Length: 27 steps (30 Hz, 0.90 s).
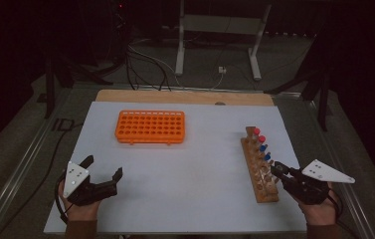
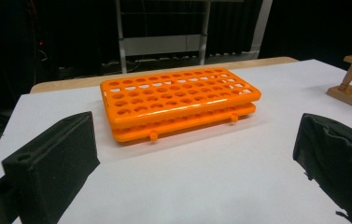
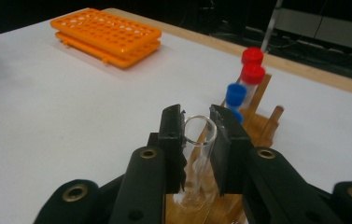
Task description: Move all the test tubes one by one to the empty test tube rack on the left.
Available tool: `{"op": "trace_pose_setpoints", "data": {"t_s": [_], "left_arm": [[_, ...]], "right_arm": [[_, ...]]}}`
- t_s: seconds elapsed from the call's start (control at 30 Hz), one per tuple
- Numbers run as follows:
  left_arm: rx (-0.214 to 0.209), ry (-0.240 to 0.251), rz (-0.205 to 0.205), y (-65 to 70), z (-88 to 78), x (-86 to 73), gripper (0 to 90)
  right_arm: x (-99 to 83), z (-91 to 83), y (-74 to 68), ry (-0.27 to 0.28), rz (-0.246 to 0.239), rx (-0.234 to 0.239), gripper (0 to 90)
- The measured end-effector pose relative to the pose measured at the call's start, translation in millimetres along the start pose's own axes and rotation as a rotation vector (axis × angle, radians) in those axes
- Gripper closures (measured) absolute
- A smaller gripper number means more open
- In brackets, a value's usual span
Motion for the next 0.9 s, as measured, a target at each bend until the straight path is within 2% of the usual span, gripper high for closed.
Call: {"op": "trace_pose_setpoints", "data": {"t_s": [0.17,0.3,0.33,0.37,0.4,0.43,0.47,0.53,0.7,0.73,0.77,0.9], "left_arm": [[-0.020,-0.011,0.006,2.3,4.6,-0.9,0.6],[-0.051,-0.019,0.024,10.4,10.9,4.5,0.5],[-0.065,-0.026,0.045,14.7,15.0,8.1,0.5],[-0.065,-0.026,0.045,14.7,15.0,8.1,0.6],[-0.076,-0.043,0.076,19.0,21.1,10.3,0.6],[-0.082,-0.052,0.086,21.1,24.5,11.1,0.5],[-0.082,-0.052,0.086,21.1,24.5,11.1,0.5],[-0.106,-0.059,0.091,25.8,31.0,13.2,0.5],[-0.159,-0.060,0.072,39.4,48.4,24.4,0.5],[-0.179,-0.053,0.076,46.2,55.8,29.6,0.6],[-0.179,-0.053,0.076,46.2,55.8,29.6,0.5],[-0.220,-0.048,0.099,60.9,70.9,37.7,0.6]], "right_arm": [[15.6,-7.3,2.5,0.036,0.014,0.011,76.0],[22.2,-6.0,-0.3,0.050,0.018,0.030,76.0],[26.1,-3.0,-4.1,0.057,0.020,0.046,76.0],[27.8,-0.9,-6.4,0.058,0.018,0.054,76.0],[29.5,1.5,-9.1,0.059,0.018,0.060,76.0],[31.1,4.0,-12.2,0.057,0.017,0.069,76.0],[31.1,4.0,-12.2,0.057,0.017,0.069,76.0],[35.5,12.2,-21.9,0.052,0.004,0.095,76.0],[44.7,24.3,-37.6,0.047,-0.010,0.134,76.0],[46.5,26.3,-40.4,0.046,-0.012,0.143,76.0],[48.0,27.9,-43.2,0.043,-0.013,0.149,76.0],[51.6,32.0,-50.9,0.035,-0.020,0.165,76.0]]}}
Point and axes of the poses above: each handheld gripper's, and its own axes: z roughly forward along the jaws, x roughly out of its top, y roughly to its right, the point moved 4 cm from there along z, roughly forward along the jaws, and after that the axes turned 15 degrees about -x, right-handed, at the moved point
